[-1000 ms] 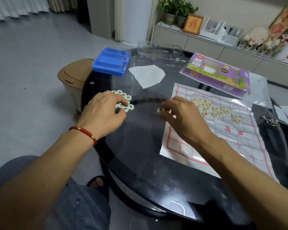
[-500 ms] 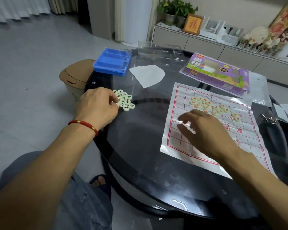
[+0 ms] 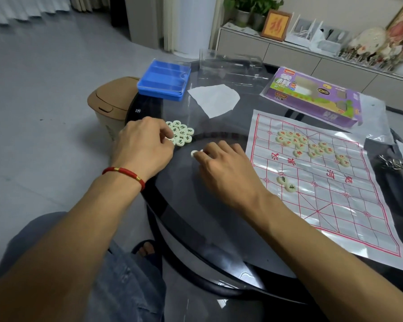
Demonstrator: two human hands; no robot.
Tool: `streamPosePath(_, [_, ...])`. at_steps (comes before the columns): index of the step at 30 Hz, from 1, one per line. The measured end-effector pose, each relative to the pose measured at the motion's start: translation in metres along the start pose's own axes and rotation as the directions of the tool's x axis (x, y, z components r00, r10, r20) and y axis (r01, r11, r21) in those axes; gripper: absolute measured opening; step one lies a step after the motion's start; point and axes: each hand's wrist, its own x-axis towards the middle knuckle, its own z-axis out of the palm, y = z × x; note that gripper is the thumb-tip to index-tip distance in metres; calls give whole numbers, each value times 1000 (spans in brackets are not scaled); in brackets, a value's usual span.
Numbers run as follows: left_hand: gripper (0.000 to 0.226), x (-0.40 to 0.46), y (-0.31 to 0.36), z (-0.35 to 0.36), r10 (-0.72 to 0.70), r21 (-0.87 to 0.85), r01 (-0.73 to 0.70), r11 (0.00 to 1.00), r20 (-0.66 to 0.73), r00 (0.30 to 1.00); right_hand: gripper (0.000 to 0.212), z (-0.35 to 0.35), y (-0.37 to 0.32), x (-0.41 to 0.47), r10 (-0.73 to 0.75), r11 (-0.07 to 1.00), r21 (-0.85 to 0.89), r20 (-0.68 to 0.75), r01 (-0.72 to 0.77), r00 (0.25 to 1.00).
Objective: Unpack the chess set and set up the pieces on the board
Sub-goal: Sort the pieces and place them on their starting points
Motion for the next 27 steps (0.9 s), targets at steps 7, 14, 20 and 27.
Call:
streamPosePath(7, [20,-7,22,10,54,-50,-52,997,32,998,25,-17,9,0,48,982,178,107,-67,993])
streamPosePath(14, [17,-4,41,17,86,-51,-85,995,17,996,19,-15,15,-5,5,979,201,112,-28,994])
streamPosePath(20, [15,9,43,16,-28,-75,26,997,-25,999,39,-19,8,0,-52,969,248,139,16,989])
streamPosePath(27, [15,7,35,18,-35,-29,35,999,8,999,23,-13,-5,5,-97,922,386,137,37,986])
